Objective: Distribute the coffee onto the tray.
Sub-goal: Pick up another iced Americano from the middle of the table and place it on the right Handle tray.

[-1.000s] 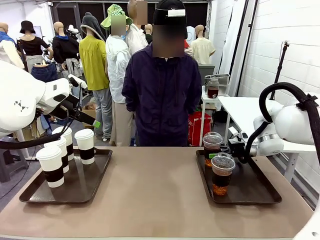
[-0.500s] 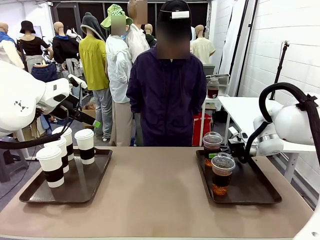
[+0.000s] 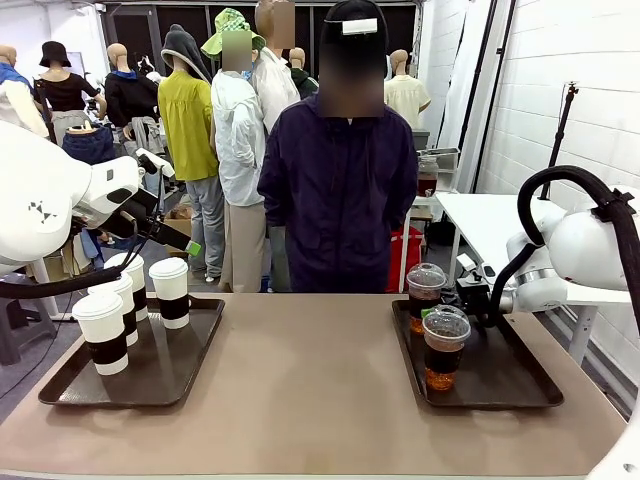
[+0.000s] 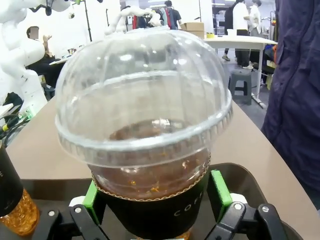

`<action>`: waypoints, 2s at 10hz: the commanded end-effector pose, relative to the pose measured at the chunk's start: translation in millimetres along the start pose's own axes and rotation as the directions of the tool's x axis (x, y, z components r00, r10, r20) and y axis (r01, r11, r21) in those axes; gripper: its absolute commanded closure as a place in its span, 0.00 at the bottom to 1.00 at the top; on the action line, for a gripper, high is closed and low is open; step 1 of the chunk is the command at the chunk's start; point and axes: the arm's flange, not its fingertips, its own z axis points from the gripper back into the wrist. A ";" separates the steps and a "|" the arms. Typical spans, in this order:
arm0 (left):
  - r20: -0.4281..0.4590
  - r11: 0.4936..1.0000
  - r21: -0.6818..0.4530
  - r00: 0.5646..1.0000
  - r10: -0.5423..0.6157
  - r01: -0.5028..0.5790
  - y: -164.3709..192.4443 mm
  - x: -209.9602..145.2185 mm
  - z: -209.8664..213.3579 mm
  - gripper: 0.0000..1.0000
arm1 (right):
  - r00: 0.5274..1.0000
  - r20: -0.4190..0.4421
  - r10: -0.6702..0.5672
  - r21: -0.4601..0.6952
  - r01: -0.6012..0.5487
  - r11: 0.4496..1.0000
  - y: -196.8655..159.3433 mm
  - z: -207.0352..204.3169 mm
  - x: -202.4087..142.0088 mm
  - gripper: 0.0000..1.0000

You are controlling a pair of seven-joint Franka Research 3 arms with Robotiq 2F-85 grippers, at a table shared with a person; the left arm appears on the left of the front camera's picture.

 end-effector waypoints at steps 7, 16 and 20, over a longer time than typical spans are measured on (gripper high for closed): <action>0.002 1.000 -0.004 1.000 0.004 -0.004 1.1 -1.0 0.5 0.00 | 0.996 -0.055 -0.076 -0.088 0.071 0.994 18.1 40.0 9.5 0.00; 0.002 1.000 -0.004 1.000 0.004 -0.004 1.1 -1.0 0.5 0.00 | 0.994 -0.061 -0.090 -0.120 0.083 0.989 26.8 61.8 3.0 0.00; 0.002 1.000 -0.004 1.000 0.004 -0.004 1.1 -1.0 0.5 0.00 | 0.994 -0.061 -0.090 -0.120 0.083 0.989 26.8 61.8 3.0 0.00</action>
